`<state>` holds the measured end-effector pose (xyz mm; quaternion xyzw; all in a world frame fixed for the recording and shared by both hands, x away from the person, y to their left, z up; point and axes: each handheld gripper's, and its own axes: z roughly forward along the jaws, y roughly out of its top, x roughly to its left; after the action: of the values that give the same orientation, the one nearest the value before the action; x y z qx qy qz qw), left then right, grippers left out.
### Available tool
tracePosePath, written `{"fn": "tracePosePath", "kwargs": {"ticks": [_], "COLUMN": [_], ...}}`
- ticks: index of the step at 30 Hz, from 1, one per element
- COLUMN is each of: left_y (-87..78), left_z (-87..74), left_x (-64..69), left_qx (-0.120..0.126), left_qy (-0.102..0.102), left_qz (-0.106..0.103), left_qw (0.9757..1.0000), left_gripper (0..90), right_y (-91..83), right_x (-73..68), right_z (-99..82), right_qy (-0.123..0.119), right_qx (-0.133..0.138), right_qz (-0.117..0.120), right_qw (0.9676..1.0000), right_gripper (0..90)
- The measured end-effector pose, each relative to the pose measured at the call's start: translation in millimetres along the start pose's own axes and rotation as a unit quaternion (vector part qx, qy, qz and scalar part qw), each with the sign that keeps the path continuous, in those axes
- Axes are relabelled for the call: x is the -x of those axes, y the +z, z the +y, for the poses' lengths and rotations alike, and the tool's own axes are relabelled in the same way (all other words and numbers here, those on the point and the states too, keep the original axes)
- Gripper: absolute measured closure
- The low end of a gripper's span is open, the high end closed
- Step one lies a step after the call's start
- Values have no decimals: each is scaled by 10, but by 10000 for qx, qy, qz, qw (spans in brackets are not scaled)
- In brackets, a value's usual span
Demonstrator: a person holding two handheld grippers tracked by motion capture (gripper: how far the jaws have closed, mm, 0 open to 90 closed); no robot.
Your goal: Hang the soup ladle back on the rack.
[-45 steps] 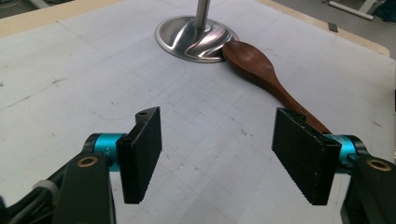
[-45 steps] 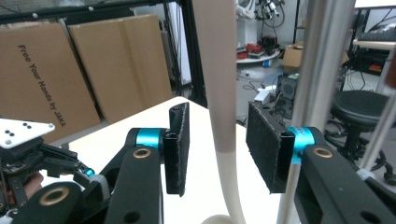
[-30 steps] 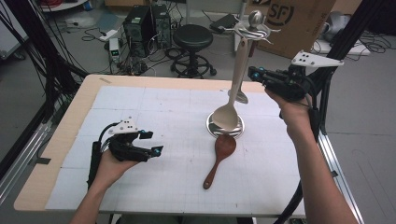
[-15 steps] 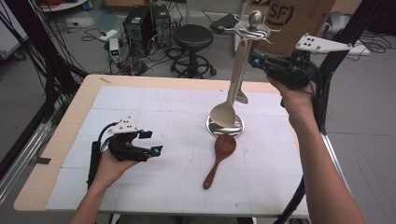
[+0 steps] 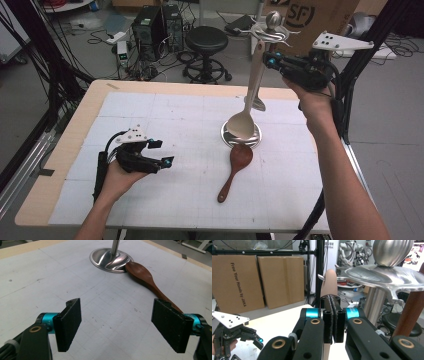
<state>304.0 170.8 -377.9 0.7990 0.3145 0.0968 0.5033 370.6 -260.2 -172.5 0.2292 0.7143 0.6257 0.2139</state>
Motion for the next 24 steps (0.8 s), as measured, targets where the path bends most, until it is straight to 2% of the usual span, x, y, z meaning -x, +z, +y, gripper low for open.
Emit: {"fn": "tracePosePath", "kwargs": {"ticks": [13,24], "left_y": [-20,-18], "left_z": [-4,-5], "left_x": [-4,-1], "left_qx": [-4,25], "left_qy": [-3,-39], "left_qz": [32,35], "left_qw": [10000,10000], "left_gripper": [239,238], "right_y": [-25,5], "right_x": [-16,-29], "right_z": [8,10], "right_qy": [-12,-64], "right_qx": [13,5], "right_qz": [-117,-119], "right_qw": [9999,9999], "right_gripper": [893,893]}}
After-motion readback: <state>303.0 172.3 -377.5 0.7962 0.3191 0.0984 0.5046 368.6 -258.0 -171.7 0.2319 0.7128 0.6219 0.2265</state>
